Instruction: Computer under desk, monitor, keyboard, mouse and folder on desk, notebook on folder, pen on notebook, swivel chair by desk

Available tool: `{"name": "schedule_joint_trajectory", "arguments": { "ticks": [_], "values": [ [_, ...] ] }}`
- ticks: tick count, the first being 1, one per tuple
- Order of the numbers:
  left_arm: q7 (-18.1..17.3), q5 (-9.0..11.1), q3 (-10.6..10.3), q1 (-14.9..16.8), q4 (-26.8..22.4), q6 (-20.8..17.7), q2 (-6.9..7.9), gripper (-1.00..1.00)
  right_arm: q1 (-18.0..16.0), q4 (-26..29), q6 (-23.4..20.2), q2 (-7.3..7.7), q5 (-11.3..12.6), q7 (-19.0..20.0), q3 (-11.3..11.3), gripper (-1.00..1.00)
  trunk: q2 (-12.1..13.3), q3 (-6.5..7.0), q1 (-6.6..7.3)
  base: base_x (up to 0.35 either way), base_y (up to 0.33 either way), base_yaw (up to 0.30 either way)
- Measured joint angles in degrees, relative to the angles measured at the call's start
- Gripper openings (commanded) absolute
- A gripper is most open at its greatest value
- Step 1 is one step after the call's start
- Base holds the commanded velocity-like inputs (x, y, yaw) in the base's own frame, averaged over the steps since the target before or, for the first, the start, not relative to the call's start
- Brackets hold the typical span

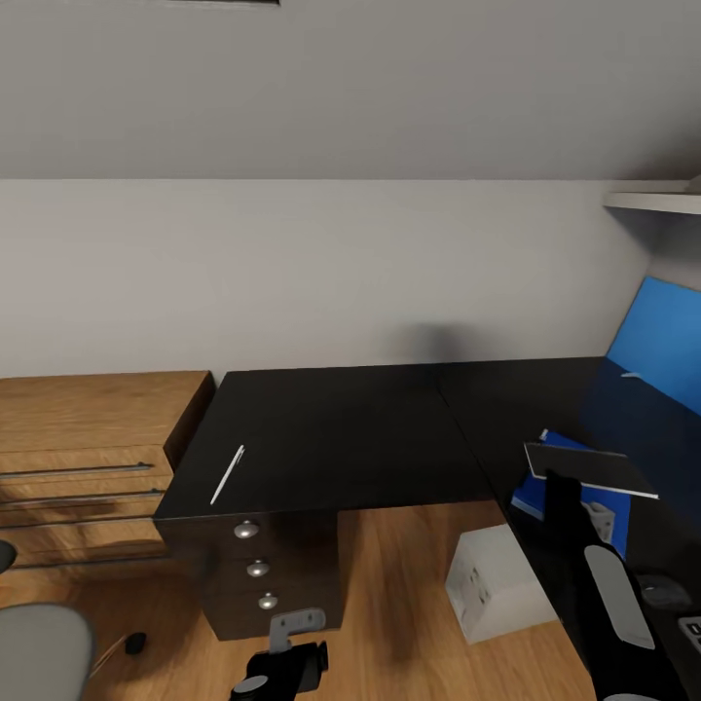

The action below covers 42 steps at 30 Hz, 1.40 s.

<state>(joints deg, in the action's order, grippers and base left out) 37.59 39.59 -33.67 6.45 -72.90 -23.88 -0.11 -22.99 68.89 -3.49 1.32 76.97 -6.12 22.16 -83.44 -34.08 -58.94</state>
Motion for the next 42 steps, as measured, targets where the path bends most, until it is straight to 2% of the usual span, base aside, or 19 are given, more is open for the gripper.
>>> {"name": "schedule_joint_trajectory", "arguments": {
  "ticks": [11,19,28,42],
  "values": [
    [-0.1,-0.1,-0.2,0.0,1.1,0.0,-0.08,1.0,0.0,0.0,0.0,1.05,0.0,-3.1,1.9,-1.0,0.0,0.0,0.0,0.004,-0.01,0.0],
    [-0.1,-0.1,-0.2,0.0,1.2,0.0,-0.08,1.0,0.0,0.0,0.0,1.15,0.0,-3.6,2.0,-1.0,0.0,0.0,0.0,0.0,-0.001,0.0],
    [-0.1,-0.1,-0.1,0.0,1.2,0.0,-0.08,1.0,0.0,0.0,-0.1,1.64,0.2,-7.3,2.0,-1.0,0.0,0.0,0.0,0.011,0.0,0.0],
    [-0.1,-0.2,0.0,0.0,1.1,0.1,-0.08,1.0,0.0,-0.1,-0.1,1.68,0.3,-7.5,2.0,-1.0,0.0,0.0,0.0,0.071,0.0,0.0]
  ]
}}
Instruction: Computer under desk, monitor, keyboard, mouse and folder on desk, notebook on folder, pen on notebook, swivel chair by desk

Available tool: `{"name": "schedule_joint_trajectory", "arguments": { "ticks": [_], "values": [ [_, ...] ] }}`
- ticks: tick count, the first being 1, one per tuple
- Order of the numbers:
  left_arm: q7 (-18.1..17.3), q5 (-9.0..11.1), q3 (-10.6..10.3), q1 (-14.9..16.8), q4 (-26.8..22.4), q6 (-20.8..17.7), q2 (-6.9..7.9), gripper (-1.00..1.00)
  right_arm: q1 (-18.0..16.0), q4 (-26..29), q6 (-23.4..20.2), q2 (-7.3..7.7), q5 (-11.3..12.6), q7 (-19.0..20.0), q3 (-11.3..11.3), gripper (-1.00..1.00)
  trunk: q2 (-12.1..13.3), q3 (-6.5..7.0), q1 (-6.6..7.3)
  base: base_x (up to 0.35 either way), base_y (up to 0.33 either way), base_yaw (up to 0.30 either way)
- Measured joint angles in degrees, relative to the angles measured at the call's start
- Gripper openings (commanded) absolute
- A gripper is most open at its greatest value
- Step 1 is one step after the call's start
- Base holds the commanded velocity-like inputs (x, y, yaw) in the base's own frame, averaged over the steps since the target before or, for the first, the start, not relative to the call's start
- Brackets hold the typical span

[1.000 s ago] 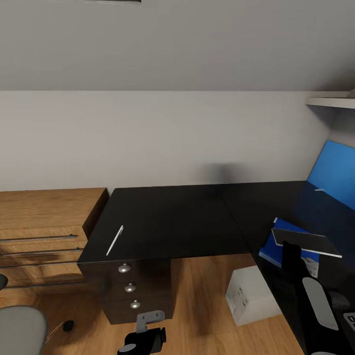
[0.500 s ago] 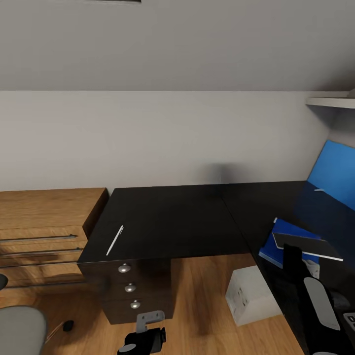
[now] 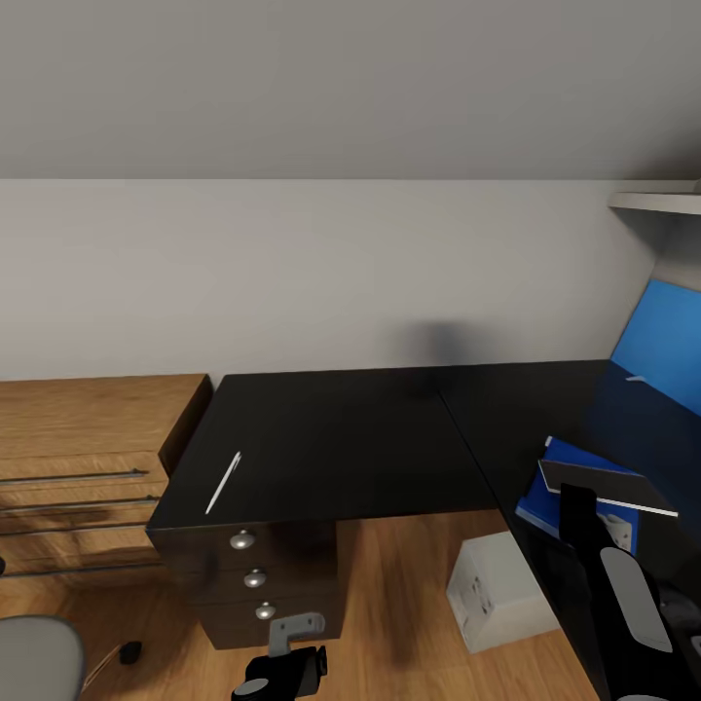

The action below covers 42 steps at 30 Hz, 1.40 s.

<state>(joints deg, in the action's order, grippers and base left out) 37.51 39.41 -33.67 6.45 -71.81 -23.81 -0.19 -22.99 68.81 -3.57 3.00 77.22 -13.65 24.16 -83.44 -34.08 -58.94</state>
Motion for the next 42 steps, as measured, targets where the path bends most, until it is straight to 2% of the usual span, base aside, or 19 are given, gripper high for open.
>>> {"name": "schedule_joint_trajectory", "arguments": {
  "ticks": [10,14,23,24,42],
  "values": [
    [0.1,0.1,-0.2,0.0,0.0,-0.1,0.0,1.0,0.0,0.1,0.0,0.12,0.0,-0.1,0.0,-1.0,0.0,0.0,0.0,0.091,0.0,0.0],
    [0.1,0.0,-0.2,0.0,0.0,-0.1,-0.07,1.0,0.0,0.1,0.0,0.18,-0.1,-0.1,0.0,-1.0,1.6,0.71,0.87,0.005,0.0,0.0],
    [0.0,0.0,-0.1,0.0,0.0,-0.1,-0.09,1.0,0.0,0.1,0.0,0.32,-0.1,-0.1,0.0,-1.0,1.6,0.72,0.88,0.0,0.0,0.0],
    [0.0,0.0,-0.1,0.0,0.0,-0.1,-0.09,1.0,0.0,0.1,0.0,0.33,-0.1,-0.1,0.0,1.0,1.6,0.72,0.88,0.0,0.0,0.0],
    [-0.1,0.0,0.0,0.0,0.0,0.0,-0.09,1.0,0.0,0.2,-0.1,0.44,-0.1,-0.1,0.0,1.0,1.6,0.72,0.88,-0.001,0.0,0.0]
  ]
}}
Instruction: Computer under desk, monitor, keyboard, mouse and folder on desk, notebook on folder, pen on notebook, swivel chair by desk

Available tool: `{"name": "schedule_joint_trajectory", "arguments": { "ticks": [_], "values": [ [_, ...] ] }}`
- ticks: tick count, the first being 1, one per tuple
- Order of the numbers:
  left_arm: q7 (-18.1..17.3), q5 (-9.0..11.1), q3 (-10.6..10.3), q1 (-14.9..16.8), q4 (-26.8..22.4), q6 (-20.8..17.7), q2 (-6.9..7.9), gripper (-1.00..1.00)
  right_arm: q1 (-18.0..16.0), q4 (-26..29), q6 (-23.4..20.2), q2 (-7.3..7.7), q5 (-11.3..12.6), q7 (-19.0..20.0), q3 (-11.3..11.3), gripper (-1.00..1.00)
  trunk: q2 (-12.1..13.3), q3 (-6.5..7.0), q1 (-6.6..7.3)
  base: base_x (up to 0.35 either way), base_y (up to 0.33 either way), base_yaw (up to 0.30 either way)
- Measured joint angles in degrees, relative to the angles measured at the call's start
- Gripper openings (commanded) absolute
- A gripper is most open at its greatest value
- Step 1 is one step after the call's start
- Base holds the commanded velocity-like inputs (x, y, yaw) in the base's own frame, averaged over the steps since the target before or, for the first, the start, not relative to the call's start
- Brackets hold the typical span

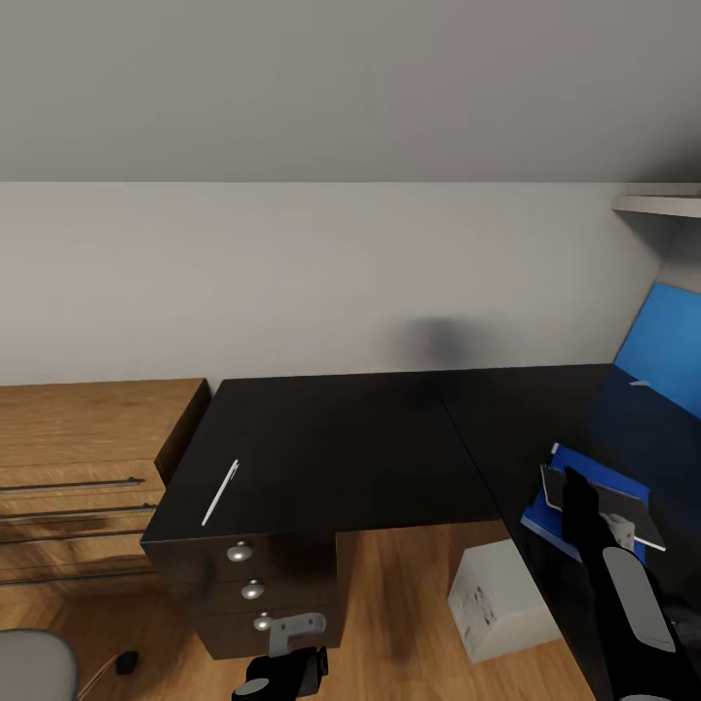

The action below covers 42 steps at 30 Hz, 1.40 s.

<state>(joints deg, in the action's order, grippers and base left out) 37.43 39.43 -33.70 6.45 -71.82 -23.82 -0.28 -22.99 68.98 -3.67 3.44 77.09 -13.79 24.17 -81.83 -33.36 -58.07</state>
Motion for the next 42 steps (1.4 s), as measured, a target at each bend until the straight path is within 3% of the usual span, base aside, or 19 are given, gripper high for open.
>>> {"name": "schedule_joint_trajectory", "arguments": {
  "ticks": [13,40,42],
  "values": [
    [0.1,0.1,0.0,0.0,0.1,-0.1,0.02,1.0,0.0,-0.1,0.0,-0.08,0.0,0.0,-0.1,1.0,0.0,0.0,0.0,-0.087,0.0,0.0],
    [0.1,0.2,-0.1,0.0,0.2,-0.1,-0.05,1.0,0.0,0.0,0.1,-0.23,0.0,0.1,-0.4,1.0,10.8,4.84,5.93,0.0,0.0,0.0],
    [0.1,0.2,-0.2,0.0,0.6,-0.1,-0.08,1.0,0.0,1.9,0.2,-0.41,0.0,0.4,-0.4,1.0,11.6,5.21,6.37,0.0,0.0,0.0]
  ]
}}
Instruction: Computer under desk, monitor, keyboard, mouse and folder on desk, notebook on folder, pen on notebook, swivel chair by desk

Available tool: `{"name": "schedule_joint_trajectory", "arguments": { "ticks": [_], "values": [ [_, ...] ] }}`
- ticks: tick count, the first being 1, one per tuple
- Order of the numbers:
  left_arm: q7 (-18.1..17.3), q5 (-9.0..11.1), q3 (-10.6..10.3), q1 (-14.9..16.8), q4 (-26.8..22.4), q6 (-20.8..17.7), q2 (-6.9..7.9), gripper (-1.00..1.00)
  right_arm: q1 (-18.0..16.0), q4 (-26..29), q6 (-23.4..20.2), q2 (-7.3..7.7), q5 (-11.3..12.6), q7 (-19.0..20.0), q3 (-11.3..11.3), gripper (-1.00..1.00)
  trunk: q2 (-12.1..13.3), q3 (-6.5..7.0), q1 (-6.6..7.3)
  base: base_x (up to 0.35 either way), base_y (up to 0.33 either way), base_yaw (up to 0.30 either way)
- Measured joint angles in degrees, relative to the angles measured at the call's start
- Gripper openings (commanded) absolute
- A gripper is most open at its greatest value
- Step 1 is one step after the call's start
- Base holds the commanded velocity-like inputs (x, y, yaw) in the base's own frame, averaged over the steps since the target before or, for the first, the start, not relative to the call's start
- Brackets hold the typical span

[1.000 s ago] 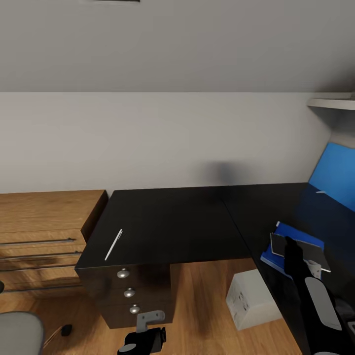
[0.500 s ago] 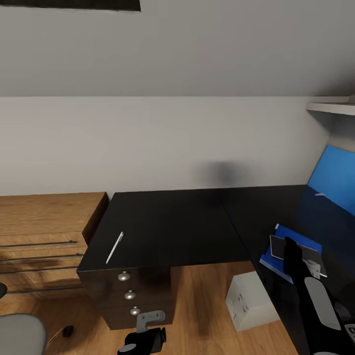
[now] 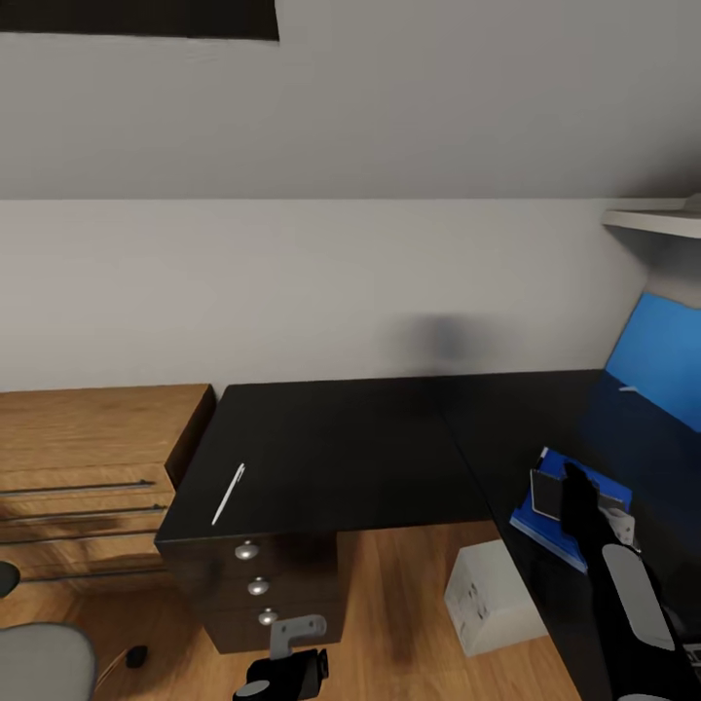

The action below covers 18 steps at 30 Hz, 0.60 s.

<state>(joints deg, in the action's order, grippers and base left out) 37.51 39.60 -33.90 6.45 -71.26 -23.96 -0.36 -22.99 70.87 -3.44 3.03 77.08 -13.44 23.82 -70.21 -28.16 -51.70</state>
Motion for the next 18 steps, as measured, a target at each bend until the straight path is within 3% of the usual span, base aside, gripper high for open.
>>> {"name": "schedule_joint_trajectory", "arguments": {
  "ticks": [8,11,12,14,18],
  "values": [
    [0.0,-0.1,0.1,0.0,2.3,0.1,-0.11,1.0,0.0,3.4,-0.2,-1.1,-0.1,0.0,0.1,1.0,3.2,1.44,1.76,0.0,0.0,0.0],
    [0.2,-0.3,0.3,0.0,3.1,0.2,-0.44,1.0,0.0,3.9,-0.2,-2.98,-0.8,-0.1,-0.7,1.0,4.4,1.99,2.42,0.0,0.0,0.061],
    [0.2,-0.4,0.4,0.0,3.2,0.2,-0.5,1.0,0.0,4.3,-0.2,-4.08,-2.3,-0.2,-2.3,1.0,4.8,2.21,2.64,0.0,0.0,0.158],
    [0.2,-0.4,0.4,0.0,3.1,0.2,-0.52,1.0,0.0,4.3,-0.1,-4.65,-3.8,-0.2,-3.7,1.0,5.6,2.66,3.08,0.0,0.0,0.189],
    [0.3,-0.4,0.5,0.0,2.5,0.4,-0.45,1.0,0.0,4.1,0.0,-6.18,-9.4,-0.4,-7.8,1.0,5.6,2.83,3.08,0.0,0.0,0.227]
  ]
}}
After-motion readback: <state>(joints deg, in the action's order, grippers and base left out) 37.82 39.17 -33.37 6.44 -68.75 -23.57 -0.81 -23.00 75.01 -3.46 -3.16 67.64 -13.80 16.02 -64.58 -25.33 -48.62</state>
